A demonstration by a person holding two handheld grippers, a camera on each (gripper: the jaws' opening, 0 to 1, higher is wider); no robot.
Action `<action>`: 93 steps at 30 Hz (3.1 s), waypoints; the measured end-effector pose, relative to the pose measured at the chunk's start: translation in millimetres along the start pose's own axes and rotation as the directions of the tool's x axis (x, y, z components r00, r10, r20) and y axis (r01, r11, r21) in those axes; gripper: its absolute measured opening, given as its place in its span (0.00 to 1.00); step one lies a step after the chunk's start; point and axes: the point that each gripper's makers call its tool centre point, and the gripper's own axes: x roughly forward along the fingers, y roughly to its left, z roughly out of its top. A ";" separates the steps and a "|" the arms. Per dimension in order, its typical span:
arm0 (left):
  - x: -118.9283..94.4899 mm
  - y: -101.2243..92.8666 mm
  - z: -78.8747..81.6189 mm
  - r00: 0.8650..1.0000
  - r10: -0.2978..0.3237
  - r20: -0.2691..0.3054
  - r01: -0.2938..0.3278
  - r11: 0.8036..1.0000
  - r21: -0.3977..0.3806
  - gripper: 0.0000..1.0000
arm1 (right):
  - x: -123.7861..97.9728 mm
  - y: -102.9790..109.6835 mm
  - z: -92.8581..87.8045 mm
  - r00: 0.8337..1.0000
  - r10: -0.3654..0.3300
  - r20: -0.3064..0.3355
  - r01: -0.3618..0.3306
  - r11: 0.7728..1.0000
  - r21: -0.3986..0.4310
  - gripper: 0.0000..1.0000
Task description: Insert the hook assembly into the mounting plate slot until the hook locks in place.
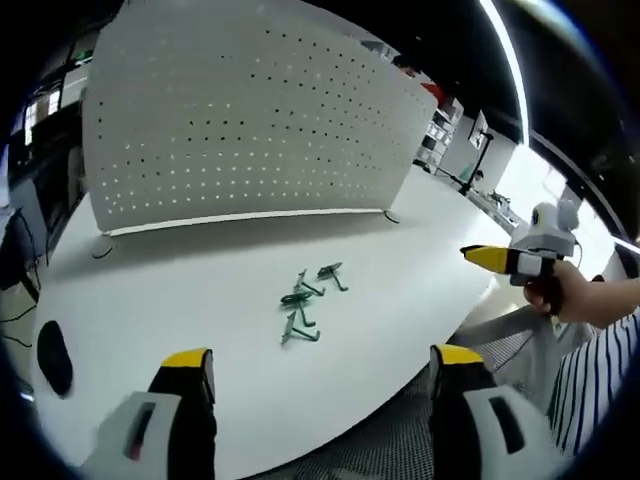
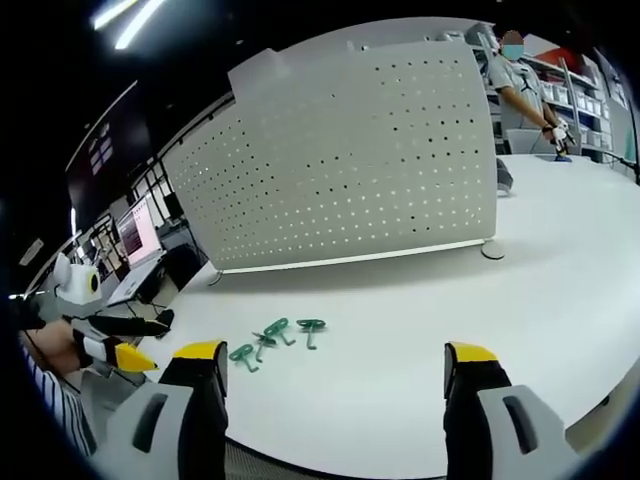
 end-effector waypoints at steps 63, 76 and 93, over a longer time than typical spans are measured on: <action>103.8 33.9 -35.7 0.956 -0.012 -0.292 0.065 0.983 0.170 0.18 | 1.5 -10.5 0.1 1.000 -0.023 -0.003 0.023 0.997 0.075 0.76; 109.1 29.8 -35.2 0.950 -0.012 -0.312 0.074 0.980 0.187 0.07 | 1.4 -10.4 -0.7 1.000 -0.021 -0.007 0.021 0.997 0.070 0.75; 103.5 37.2 -27.0 0.949 -0.009 -0.315 0.074 0.979 0.192 0.02 | 2.6 -11.6 -2.6 0.999 -0.032 -0.018 0.033 0.997 0.065 0.75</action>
